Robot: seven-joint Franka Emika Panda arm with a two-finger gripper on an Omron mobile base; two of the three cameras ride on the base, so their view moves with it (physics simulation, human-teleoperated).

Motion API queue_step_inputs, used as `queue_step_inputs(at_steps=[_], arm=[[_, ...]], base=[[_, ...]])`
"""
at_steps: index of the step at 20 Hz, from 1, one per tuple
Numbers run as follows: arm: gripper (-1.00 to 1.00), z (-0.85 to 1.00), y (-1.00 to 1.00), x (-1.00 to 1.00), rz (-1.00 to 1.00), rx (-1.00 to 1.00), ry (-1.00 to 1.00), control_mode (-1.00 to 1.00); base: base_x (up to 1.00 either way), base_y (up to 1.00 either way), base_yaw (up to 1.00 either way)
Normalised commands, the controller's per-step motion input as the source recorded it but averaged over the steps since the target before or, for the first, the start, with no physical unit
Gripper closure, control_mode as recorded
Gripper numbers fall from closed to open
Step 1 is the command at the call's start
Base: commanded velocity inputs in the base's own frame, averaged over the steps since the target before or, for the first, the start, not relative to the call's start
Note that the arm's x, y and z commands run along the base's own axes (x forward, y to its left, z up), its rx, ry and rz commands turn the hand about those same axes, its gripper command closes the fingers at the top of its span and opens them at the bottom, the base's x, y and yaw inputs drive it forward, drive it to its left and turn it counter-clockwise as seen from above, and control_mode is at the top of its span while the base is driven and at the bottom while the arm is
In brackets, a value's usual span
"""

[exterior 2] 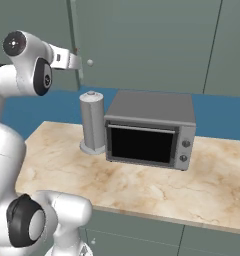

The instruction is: Move the bowls from the cabinet to the plates on the dining table.

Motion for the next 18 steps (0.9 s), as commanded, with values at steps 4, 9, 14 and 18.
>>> queue_step_inputs(at_steps=[4,9,14,18], arm=[[1.00,0.00,0.41,-0.70,0.00,0.00,-0.09,-1.00],[1.00,0.00,0.49,-0.73,-0.03,0.00,-0.09,-1.00],[1.00,0.00,0.51,-0.61,-0.03,0.00,-0.05,-1.00],[1.00,0.00,0.56,-0.60,-0.04,0.00,-0.01,-1.00]], base=[[0.00,0.00,0.00],[0.00,0.00,0.00],[0.00,0.00,0.00],[0.00,0.00,0.00]])
